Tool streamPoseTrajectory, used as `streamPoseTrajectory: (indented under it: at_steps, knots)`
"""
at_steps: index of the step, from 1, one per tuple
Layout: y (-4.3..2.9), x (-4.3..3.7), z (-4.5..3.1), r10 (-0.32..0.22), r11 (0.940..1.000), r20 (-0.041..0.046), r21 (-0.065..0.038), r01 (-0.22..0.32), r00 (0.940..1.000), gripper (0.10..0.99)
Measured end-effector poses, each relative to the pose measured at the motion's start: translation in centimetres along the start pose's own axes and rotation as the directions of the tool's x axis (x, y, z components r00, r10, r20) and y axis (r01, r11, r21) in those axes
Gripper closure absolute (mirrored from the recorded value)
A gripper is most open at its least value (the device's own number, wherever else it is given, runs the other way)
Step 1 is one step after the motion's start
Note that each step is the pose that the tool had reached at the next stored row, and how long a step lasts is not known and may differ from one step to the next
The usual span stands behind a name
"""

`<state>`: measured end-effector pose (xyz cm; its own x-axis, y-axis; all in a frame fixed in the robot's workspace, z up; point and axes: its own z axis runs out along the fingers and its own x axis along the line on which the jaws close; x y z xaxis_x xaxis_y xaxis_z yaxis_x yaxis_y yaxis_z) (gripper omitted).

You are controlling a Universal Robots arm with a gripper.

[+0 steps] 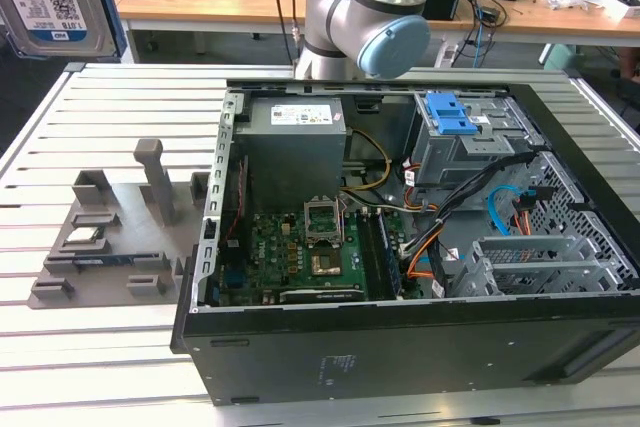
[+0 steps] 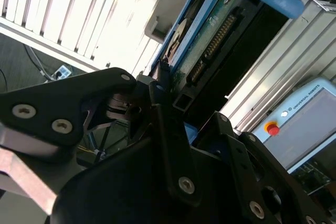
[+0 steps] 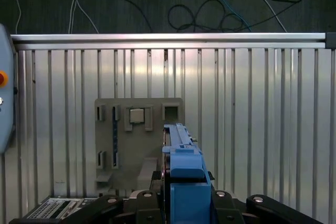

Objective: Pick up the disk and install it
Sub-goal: 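Pick up the disk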

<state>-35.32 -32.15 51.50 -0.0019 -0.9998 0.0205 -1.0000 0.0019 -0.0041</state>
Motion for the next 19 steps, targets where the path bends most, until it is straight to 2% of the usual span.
streamPoseTrajectory:
  at_steps: [5,7,13,15,16,19]
  knots:
    - [-0.01,0.0,-0.01,0.0,1.0,-0.0002,0.0,0.0,1.0,0.722]
    - [-0.27,0.01,-0.01,0.0,1.0,-0.0002,0.0,0.0,1.0,0.722]
    - [-1.84,0.0,0.0,0.0,1.0,-0.0007,0.0,0.0,1.0,0.722]
    - [-2.56,0.0,0.01,0.0,1.0,-0.0008,0.0,0.0,1.0,0.722]
    - [-3.55,0.0,0.01,0.0,1.0,-0.0009,0.0,0.0,1.0,0.722]
    - [-4.42,-0.01,0.01,0.0,1.0,-0.001,0.0,0.0,1.0,0.722]
